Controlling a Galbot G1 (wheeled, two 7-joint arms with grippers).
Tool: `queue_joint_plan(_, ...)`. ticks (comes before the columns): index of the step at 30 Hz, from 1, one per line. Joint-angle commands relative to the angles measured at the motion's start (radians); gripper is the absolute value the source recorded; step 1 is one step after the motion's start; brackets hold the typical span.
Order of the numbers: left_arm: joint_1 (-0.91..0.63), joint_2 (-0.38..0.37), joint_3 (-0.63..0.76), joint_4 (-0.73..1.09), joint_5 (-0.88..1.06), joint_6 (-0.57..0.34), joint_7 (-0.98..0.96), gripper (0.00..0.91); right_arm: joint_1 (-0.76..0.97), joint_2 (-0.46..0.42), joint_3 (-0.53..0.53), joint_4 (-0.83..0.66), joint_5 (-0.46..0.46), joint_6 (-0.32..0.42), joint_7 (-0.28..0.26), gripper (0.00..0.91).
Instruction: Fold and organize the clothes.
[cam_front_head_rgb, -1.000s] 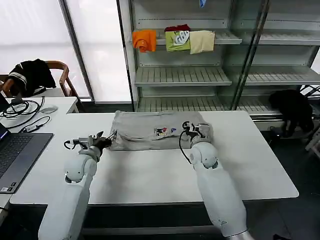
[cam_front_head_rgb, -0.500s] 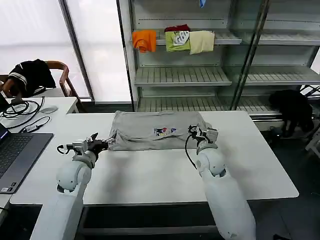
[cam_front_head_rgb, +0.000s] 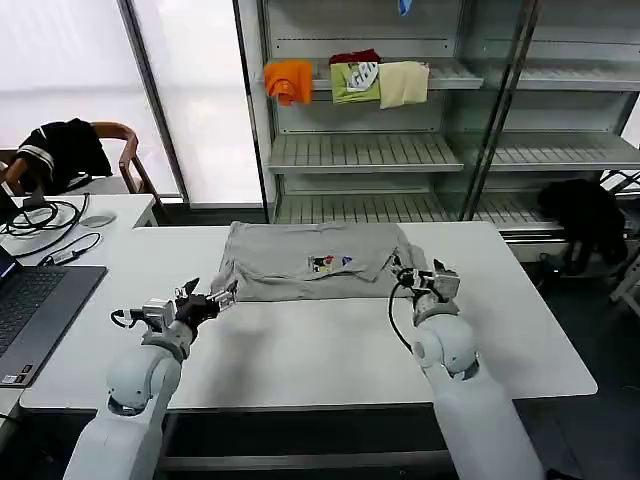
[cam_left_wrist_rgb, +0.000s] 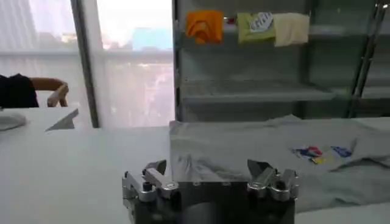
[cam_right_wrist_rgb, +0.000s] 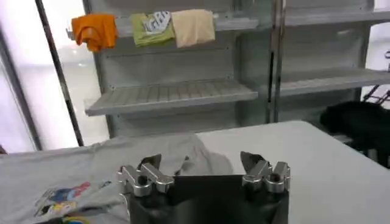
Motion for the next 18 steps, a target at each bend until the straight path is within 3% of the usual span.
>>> queue_joint_plan(1,0.031,-0.006,0.011,-0.006,0.017,-0.001,-0.003,0.907,-0.043,-0.054,0.005,0.027,0.023,-0.001,-0.001,0.907)
queue_joint_plan(18,-0.082,-0.017,0.012,0.201,0.025,-0.002,-0.011,0.907,0.007,-0.061,-0.03,-0.091,-0.046,-0.004,-0.054,0.907)
